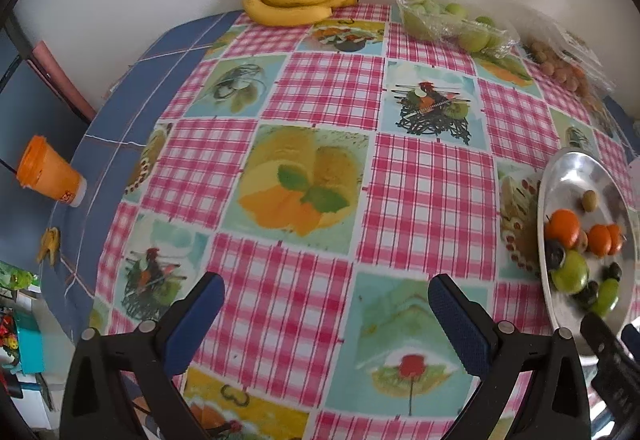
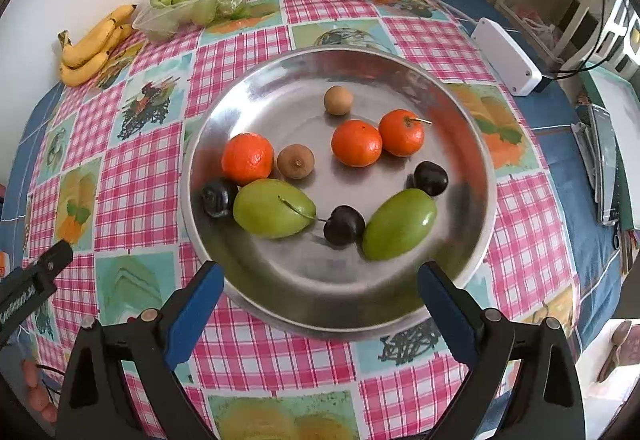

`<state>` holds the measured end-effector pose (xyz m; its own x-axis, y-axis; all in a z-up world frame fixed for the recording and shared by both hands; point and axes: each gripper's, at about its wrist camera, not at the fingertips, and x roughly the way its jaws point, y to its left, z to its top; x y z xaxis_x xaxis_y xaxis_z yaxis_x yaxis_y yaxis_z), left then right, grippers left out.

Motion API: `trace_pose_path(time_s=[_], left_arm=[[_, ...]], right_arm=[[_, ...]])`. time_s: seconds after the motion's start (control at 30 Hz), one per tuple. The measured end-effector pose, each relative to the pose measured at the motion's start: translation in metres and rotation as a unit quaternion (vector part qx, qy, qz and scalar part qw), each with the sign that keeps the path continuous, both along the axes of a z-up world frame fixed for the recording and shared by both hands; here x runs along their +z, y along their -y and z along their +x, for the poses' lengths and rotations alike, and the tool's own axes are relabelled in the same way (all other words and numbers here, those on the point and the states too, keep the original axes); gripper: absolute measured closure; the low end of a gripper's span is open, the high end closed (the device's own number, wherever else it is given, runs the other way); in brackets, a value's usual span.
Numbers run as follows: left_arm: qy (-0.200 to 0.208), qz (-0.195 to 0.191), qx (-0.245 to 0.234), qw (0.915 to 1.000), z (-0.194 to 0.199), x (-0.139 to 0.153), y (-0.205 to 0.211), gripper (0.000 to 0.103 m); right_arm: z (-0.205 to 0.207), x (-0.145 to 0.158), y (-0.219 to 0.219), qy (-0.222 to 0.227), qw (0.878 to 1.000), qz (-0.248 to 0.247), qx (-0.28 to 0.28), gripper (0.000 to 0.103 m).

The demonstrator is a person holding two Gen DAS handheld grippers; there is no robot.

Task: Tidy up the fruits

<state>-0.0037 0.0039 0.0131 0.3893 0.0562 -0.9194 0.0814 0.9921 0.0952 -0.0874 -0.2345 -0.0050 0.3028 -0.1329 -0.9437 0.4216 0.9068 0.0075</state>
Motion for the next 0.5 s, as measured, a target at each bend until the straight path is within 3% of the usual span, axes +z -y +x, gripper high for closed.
trace_pose_path(time_s=[0.27,0.5], left_arm=[[0.015,-0.011,-0.004,0.9998,-0.019,0.007,-0.009,0.0],[0.005,-0.018,-0.004,0.9998,-0.018,0.006,-0.01,0.0]], right_arm=[[-0.015,0.012,-0.005,0.022,1.0,-0.011,-0.002,0.005],[-0.016,0.011,-0.008,0.02,1.0,-0.015,0.0,0.005]])
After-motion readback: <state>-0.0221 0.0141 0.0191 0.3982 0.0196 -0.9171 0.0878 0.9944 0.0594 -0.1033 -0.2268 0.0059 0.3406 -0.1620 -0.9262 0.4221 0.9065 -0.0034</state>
